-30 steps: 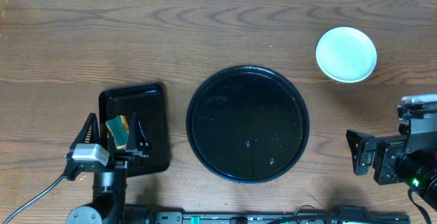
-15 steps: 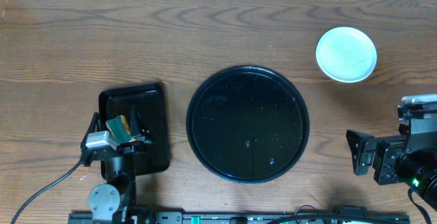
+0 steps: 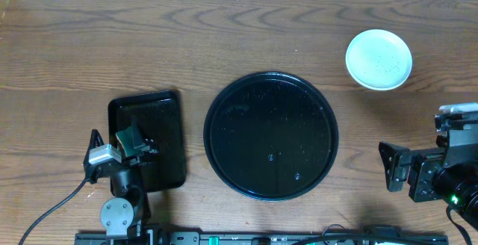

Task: Clean dirty plates on tray and stack at the side
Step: 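Open the left gripper and retract it from the sponge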

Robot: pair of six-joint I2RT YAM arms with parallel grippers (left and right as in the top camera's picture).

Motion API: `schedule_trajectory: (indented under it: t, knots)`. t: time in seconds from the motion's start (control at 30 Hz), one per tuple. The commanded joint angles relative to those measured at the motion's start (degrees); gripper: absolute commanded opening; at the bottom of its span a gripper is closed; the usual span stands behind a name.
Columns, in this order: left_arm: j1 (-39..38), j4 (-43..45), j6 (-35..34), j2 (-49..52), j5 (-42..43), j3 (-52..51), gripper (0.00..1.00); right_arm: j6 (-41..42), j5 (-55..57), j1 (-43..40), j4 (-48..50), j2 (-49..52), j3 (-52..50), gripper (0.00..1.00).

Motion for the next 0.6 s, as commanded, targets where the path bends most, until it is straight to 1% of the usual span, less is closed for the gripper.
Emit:
schedule_trajectory:
  t: [0.0,0.1,0.17,0.3,0.4,0.57]
  knots:
    - [1.33,-0.39,-0.48,-0.48,-0.94,-1.01,0.9,-0.66,0.11,0.52,-0.09,0.0,0.52,0.99]
    - [1.57,-1.16,-0.46,-0.5,-2.12,-1.01,0.9,-0.66,0.11,0.52,-0.09,0.0,0.52,0.99]
    - [1.57,-3.19,-0.46,-0.5,-2.89,-1.01,0.91,-0.66,0.11,0.52,-0.09,0.0,0.52,0.99]
    - [1.55,-10.51,-0.48,-0.5,-3.17,-1.01,0.9,-0.66,0.11,0.52,-0.09,0.0,0.52,0.99]
    - [1.55,-16.83,-0.46,-0.5,-0.76,-1.01,0.9,-0.66,0.13,0.52,-0.09,0.0,0.52,0.99]
    - [1.55,-16.57,0.35,-0.5,2.08,-1.01,0.9,-0.66,0.11,0.52,-0.07,0.0,0.52,0.99]
